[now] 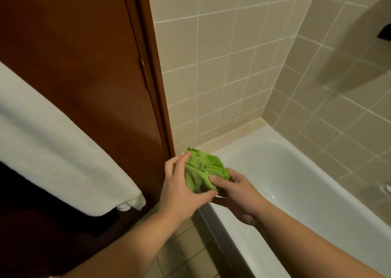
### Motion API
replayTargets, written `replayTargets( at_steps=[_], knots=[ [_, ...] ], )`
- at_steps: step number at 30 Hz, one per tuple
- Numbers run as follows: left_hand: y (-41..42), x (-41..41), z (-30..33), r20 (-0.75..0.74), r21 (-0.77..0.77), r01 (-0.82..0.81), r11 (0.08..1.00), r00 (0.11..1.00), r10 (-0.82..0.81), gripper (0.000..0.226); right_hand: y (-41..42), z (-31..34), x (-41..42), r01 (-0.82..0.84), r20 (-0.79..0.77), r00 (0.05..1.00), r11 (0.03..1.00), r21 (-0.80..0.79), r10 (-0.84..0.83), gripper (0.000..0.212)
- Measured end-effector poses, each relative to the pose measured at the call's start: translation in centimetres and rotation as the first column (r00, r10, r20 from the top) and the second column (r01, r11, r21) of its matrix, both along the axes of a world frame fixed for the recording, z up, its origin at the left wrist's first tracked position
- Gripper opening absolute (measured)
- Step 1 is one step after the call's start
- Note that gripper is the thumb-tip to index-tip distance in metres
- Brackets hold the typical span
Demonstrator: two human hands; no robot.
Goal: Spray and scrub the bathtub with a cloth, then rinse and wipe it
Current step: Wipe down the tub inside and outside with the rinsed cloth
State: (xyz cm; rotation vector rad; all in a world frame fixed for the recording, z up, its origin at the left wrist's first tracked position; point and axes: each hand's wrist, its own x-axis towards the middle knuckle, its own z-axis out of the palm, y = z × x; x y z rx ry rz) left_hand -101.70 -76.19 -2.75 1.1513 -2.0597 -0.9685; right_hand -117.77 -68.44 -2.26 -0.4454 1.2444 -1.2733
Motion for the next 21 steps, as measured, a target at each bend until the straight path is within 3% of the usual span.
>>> replayTargets(
  at_steps=[3,11,17,21],
  knots=[
    [-2.3,1.6,-0.7,-0.096,0.078,0.065,0.995,0.994,-0.058,0.111,-1.2,-0.1,2.0,0.097,-0.022,0.995,0.995,0.002,-0.097,0.039],
    [-8.4,6.8,-2.1,-0.139,0.078,0.260,0.962,0.959,-0.248,0.087,-4.4,-0.1,7.5,0.114,-0.354,0.931,0.992,0.059,-0.086,0.023],
    [-10.6,8.5,-5.4,-0.179,0.251,0.380,0.890,0.922,-0.343,0.095,-5.8,-3.6,9.4,0.062,-0.109,0.992,0.997,0.041,-0.057,0.026],
    [-11.7,8.5,-8.9,-0.134,0.249,0.406,0.879,0.914,-0.384,0.093,-6.6,-7.5,9.2,0.091,-0.029,0.996,0.994,0.054,-0.090,0.017]
  ],
)
